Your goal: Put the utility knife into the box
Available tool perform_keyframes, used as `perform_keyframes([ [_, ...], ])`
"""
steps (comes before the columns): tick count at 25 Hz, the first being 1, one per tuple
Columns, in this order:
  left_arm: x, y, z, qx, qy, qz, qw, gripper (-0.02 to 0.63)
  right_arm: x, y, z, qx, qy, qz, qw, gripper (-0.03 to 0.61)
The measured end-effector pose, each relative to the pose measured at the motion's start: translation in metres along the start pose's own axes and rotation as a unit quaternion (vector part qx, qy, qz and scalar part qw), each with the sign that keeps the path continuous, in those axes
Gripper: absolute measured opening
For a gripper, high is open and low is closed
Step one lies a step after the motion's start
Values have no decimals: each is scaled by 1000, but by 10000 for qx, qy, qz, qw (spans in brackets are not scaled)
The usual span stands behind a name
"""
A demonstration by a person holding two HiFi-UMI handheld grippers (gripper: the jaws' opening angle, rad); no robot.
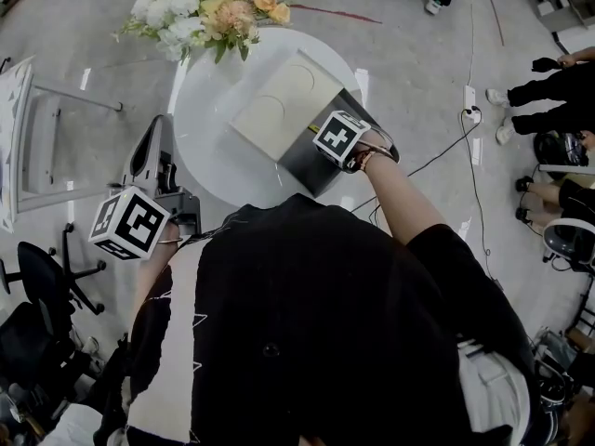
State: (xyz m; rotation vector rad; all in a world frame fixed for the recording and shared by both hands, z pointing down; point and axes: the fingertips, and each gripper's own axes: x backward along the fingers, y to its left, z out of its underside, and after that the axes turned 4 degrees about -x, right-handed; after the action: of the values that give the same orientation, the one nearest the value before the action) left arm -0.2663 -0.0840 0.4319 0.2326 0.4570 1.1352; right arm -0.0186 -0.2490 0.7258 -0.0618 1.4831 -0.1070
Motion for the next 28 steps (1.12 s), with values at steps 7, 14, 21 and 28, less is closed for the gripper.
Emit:
perform_keyframes([
  [7, 3, 1, 1, -22, 32, -23, 10000, 12, 3, -4, 3, -120, 85, 113, 9998, 74],
  [14, 4, 1, 4, -7, 33, -5, 10000, 12, -4, -4, 0, -130, 67, 21, 9999, 75],
  [21, 7, 2, 5, 5, 6, -16, 10000, 12, -1, -7, 4, -106, 183, 171, 9996, 80],
  [28, 10, 0, 5, -30, 15, -10, 10000, 12, -4, -2, 0, -23, 32, 89, 10000, 81],
])
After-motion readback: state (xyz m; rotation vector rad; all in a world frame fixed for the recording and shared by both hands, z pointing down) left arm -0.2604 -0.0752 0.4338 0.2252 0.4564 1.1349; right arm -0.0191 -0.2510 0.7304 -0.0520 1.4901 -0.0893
